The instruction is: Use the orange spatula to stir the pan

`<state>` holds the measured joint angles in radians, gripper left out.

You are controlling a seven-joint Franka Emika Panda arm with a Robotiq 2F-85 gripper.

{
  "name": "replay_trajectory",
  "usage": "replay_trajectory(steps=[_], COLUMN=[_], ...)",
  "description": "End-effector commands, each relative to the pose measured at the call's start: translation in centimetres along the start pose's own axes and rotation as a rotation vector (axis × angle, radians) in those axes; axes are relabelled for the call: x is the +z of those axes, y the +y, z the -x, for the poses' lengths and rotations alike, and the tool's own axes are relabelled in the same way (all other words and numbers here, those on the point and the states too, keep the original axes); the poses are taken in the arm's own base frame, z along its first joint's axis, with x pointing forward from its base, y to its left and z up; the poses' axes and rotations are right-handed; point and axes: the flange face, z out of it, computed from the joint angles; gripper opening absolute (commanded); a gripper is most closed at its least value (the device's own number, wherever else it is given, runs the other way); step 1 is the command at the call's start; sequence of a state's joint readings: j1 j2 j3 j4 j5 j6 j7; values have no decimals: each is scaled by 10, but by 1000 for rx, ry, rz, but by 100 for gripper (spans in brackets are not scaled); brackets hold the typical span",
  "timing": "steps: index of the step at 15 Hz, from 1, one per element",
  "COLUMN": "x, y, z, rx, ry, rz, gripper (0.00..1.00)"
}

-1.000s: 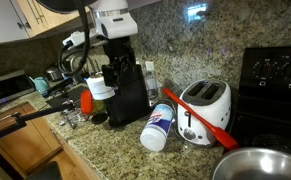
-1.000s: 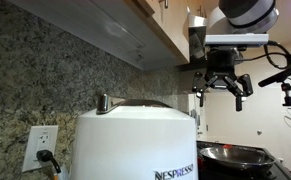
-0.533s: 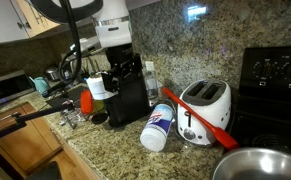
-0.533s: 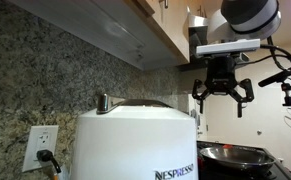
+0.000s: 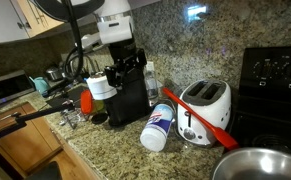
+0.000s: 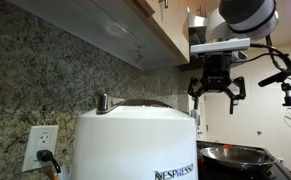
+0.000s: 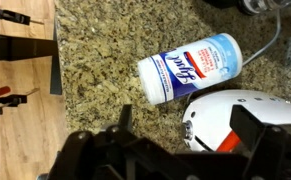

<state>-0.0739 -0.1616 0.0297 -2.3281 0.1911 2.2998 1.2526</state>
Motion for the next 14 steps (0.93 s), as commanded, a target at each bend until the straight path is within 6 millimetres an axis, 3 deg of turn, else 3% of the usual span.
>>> replay_trajectory(steps=[1,4,7,11,14], x=[-12,-14,-2,36,59], y=[-31,-44,-49,-54,-62], z=[-9,-29,-58,-90,-96], rx=[139,257,350,422,441], ry=[-28,-53,-77,-91,-119], rz=[-77,-112,-114,-71,-44], gripper=[100,100,100,100,100])
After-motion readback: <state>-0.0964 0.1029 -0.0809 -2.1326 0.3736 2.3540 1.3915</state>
